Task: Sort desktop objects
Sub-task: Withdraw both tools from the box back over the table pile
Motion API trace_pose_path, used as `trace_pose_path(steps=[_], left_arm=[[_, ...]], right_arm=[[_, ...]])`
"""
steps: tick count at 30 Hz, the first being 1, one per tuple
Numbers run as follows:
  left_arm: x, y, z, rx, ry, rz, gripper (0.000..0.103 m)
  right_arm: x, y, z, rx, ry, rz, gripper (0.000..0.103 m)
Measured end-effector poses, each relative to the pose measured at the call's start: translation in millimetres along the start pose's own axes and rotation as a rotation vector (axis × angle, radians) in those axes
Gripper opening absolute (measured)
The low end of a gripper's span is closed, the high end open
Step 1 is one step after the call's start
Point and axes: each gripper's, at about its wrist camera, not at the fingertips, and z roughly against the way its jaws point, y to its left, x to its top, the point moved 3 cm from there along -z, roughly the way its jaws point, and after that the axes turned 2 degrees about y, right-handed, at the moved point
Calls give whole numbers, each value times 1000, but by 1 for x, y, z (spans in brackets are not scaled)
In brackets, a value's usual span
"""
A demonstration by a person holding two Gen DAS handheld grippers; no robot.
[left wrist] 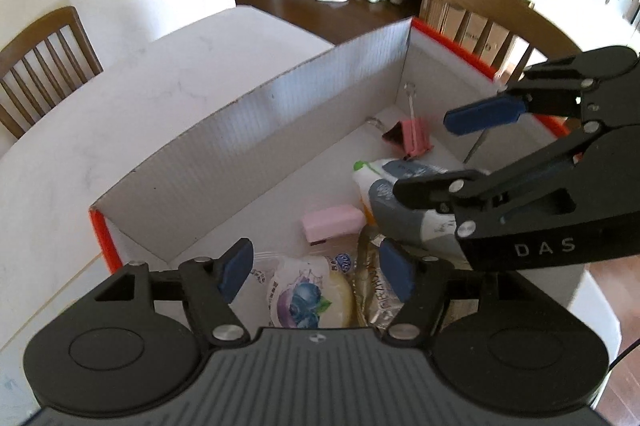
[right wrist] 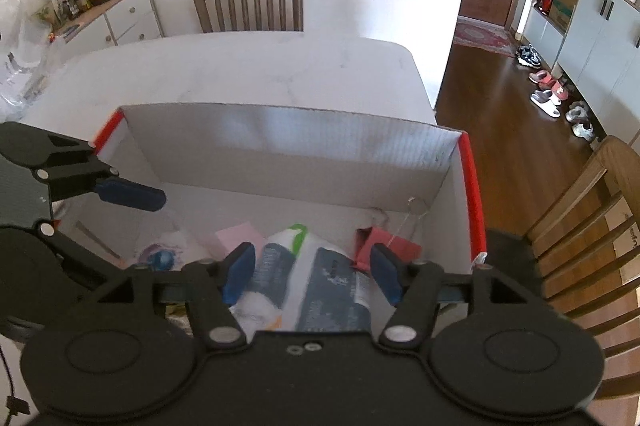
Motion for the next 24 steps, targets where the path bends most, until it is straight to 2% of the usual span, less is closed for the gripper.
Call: trace_pose_path(steps=[5, 13, 24], left_arm=[[-2, 0, 20, -13, -58, 21, 69], [-24, 2, 56, -34, -145, 64, 69], [-71, 26, 101, -43, -217, 130, 69]], right_arm=[[2, 7, 18, 15, -29, 2, 65], [1, 23, 44, 35, -77, -18, 68], [-10, 66, 70, 42, -123, -6, 68]])
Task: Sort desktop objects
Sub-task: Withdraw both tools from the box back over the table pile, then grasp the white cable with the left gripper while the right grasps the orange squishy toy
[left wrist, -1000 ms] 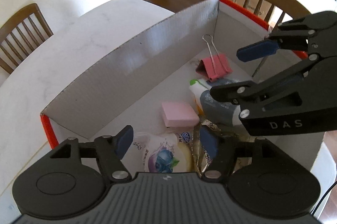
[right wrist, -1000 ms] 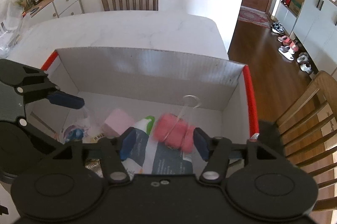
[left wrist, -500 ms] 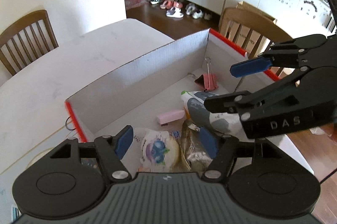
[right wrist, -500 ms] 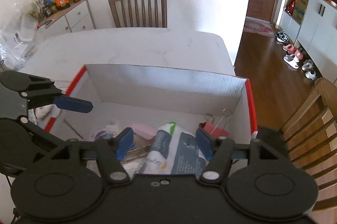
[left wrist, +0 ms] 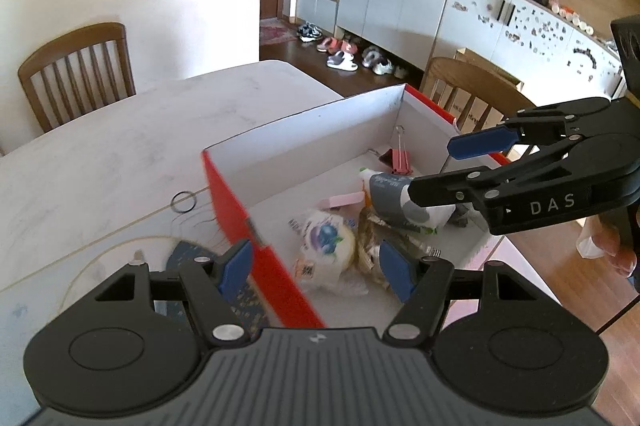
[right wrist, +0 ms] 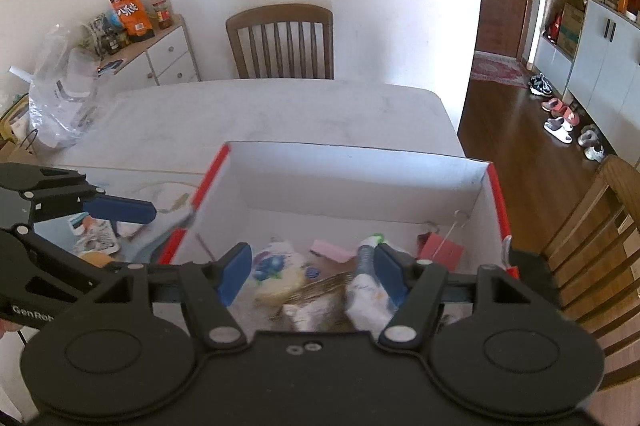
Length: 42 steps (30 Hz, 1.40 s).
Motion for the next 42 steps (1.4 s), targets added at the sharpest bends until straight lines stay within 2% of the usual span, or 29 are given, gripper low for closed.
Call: trace_pose_path(steps=[10, 16, 25, 28, 32, 42], left_arm=[[-36, 32, 36, 5, -41, 8, 69], [-57, 56, 56, 17, -64, 1, 69], [-90, 103, 70, 33, -30, 45, 69], [-99, 118, 73, 47, -27, 67, 77], [-108, 137, 76, 65, -21, 93, 78], [-126, 173, 64, 93, 15, 101, 81]], right_arm=[[-8, 50, 9, -2, -22, -4, 68], [-14, 85, 10, 12, -46, 1, 71], [-17, 135, -2, 54, -48, 13, 78], [-20, 151, -8, 66, -45, 25, 80], [-24, 169, -16, 83, -33, 42, 82], [-40, 204, -37, 83, -28, 84, 96]])
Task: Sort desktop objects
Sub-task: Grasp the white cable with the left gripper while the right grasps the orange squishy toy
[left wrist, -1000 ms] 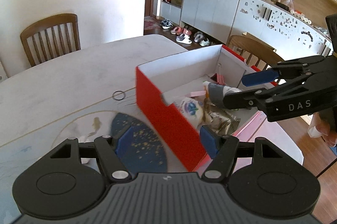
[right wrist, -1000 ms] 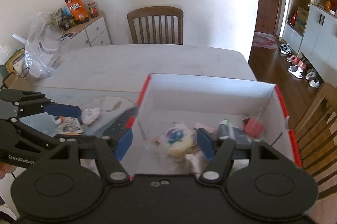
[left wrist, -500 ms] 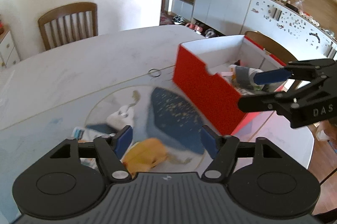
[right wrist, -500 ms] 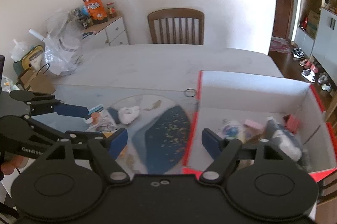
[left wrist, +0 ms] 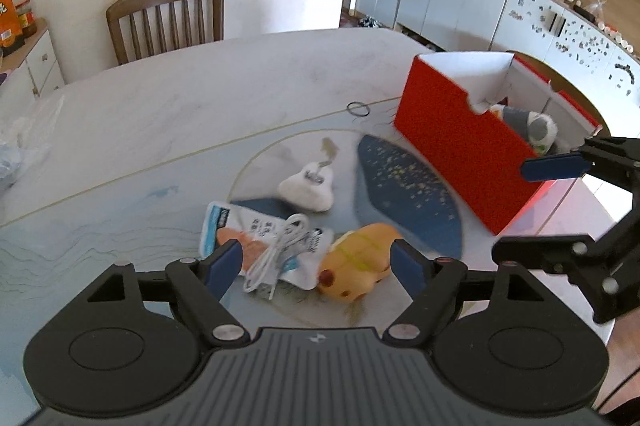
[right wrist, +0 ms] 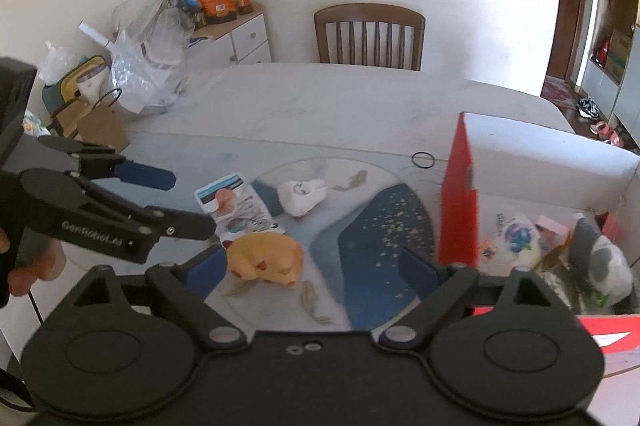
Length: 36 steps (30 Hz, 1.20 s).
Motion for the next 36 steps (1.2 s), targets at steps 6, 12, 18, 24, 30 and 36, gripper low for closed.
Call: trace_pose_path(steps=[6, 12, 18, 24, 30, 36], left_arm=[[-3, 17, -15, 14, 12, -15, 81], [-2, 27, -29, 13, 22, -43, 81], [3, 27, -38, -21, 14, -84, 81], [7, 25, -52, -42, 25, -127, 81], [9, 25, -64, -65, 35, -137, 81], [11, 27, -70, -72, 24, -132, 80]], right_arm=[[-6, 14, -19, 0, 9, -1, 99], [-10, 26, -39, -6, 26, 10, 100], [-13, 36, -61, -14, 54, 16, 100], [-15, 44, -78, -18, 80, 40, 99], [-15, 46, -88, -31, 94, 58, 99], [-14, 47, -96, -25, 106, 64, 98]])
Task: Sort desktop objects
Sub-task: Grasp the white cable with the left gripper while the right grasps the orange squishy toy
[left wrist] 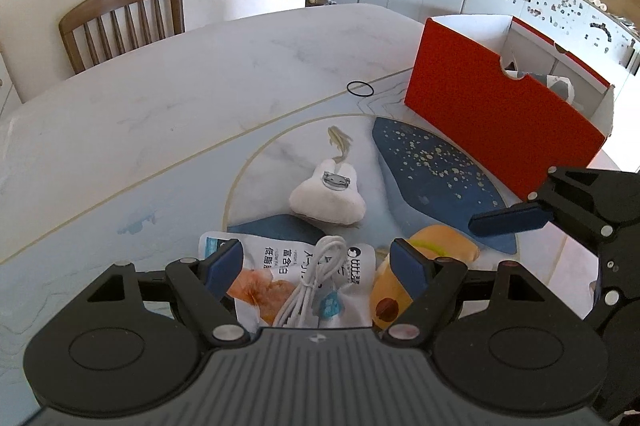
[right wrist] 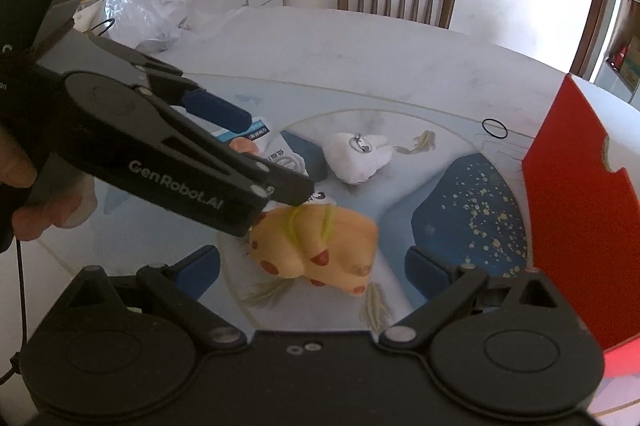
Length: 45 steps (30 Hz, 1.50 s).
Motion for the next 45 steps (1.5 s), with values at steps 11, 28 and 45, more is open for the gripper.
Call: trace_pose_path(steps=[11, 28, 45], left_arm=[[0, 6, -4, -35, -1, 38, 78], [-3, 2, -17, 4, 26, -1, 57], [-1, -10, -13, 34, 42, -36, 19]], right_arm=[[9, -8, -17, 5, 37, -62, 75], [-5, -32, 2, 12, 53, -106, 72], [-9, -37, 16, 12, 39, -125, 71]])
